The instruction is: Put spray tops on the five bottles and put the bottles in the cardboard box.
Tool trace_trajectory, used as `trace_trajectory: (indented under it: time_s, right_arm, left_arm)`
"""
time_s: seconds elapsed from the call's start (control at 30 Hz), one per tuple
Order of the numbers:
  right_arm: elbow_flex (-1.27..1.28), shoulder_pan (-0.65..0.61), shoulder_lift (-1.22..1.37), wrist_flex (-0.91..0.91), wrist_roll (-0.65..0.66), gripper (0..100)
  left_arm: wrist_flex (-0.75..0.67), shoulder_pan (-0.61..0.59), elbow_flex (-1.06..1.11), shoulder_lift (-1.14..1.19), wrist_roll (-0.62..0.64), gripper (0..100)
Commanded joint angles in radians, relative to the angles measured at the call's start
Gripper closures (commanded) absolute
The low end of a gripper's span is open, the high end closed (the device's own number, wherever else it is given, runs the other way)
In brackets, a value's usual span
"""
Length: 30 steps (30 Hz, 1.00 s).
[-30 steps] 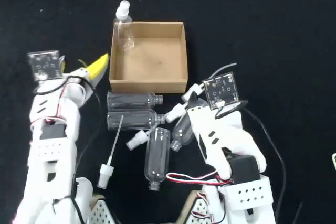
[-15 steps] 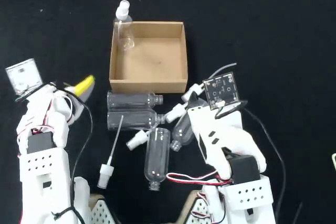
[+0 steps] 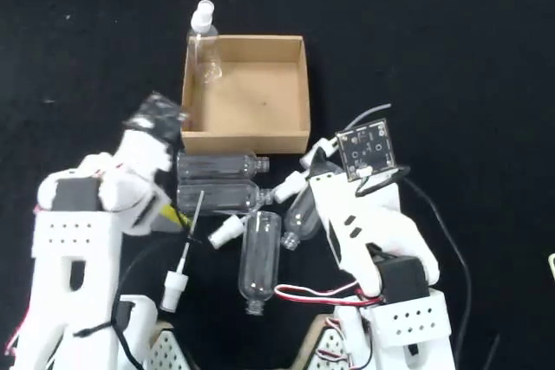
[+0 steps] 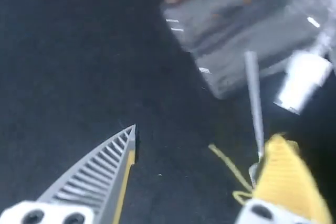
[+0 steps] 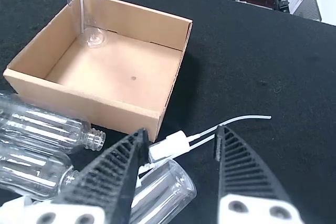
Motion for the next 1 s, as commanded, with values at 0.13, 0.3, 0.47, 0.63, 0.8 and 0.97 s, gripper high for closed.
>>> trace_trajectory:
  time_s: [0.13,0.3,0.47,0.63,0.8,0.97]
  right_arm:
    - [-0.015,0.017,-0.015,-0.026,0.003,79.8]
    - [-0.015,0.017,-0.015,-0.026,0.002,79.8]
    - [-0.015,0.017,-0.015,-0.025,0.002,79.8]
    - [-0.015,0.017,-0.015,-0.028,0.002,79.8]
    - [-0.015,0.017,-0.015,-0.026,0.002,79.8]
    - [-0.015,0.015,-0.015,-0.026,0.002,79.8]
  left_arm:
    - [-0.100,0.171,-0.051,0.149,-0.130,63]
    - [-0.215,0.170,-0.051,0.249,-0.163,63]
    - [-0.204,0.119,-0.085,0.284,-0.233,63]
    - [-0.141,0.036,-0.127,0.293,-0.318,63]
    - [-0.138,-0.036,-0.113,0.296,-0.344,63]
    - [-0.133,-0.047,0.013,0.284,-0.339,63]
